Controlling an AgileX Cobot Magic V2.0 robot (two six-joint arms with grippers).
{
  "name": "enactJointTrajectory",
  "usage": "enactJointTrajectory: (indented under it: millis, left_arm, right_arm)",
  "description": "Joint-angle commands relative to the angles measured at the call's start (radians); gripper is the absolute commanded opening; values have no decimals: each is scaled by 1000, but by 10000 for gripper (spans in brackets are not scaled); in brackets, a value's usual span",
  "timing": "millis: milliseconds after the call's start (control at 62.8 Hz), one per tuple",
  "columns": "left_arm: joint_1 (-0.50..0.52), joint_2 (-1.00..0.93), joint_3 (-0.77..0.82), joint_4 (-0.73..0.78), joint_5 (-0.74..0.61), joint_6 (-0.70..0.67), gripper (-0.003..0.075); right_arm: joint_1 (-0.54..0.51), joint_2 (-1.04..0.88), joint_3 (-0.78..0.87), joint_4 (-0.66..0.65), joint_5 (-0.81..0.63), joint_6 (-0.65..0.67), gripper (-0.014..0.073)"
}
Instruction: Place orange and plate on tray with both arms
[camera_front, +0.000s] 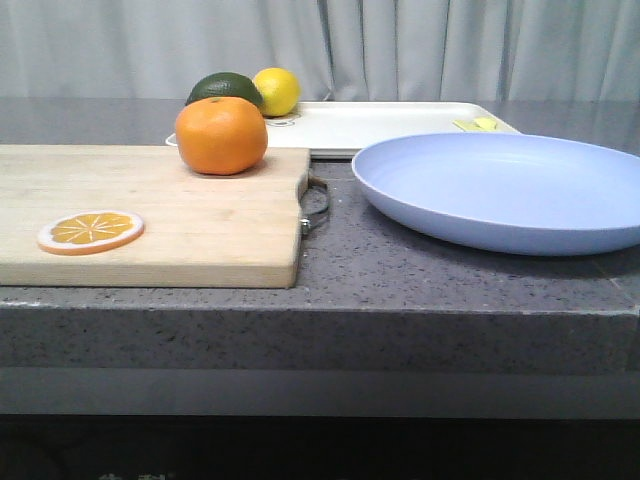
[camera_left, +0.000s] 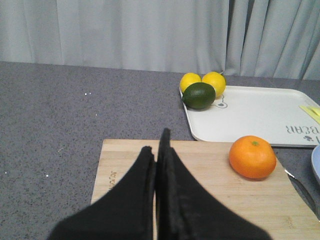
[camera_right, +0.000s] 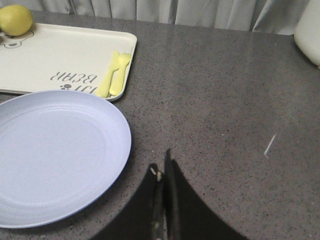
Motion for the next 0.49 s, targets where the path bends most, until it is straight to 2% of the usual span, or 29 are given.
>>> enactJointTrajectory:
  millis: [0, 175, 255, 303, 350, 478]
  left_arm:
    - [-2, 33, -14, -15, -71, -5, -18]
    - [-2, 60, -4, -15, -69, -5, -17]
    - [-2, 64, -4, -15, -78, -5, 6]
    - [-2, 64, -4, -15, -82, -5, 48]
    - [-2, 66, -4, -15, -90, -5, 123]
    - [-2, 66, -4, -15, -102, 2, 437]
  right_arm:
    - [-6, 26, -33, -12, -60, 0, -68]
    - [-6, 40, -33, -12, -14, 0, -65]
    - [-6, 40, -33, -12, -7, 0, -21]
    - [-6, 40, -33, -12, -1, 0, 45]
    - [-6, 40, -33, -12, 6, 0, 159]
    - [-6, 40, -33, -12, 16, 0, 503]
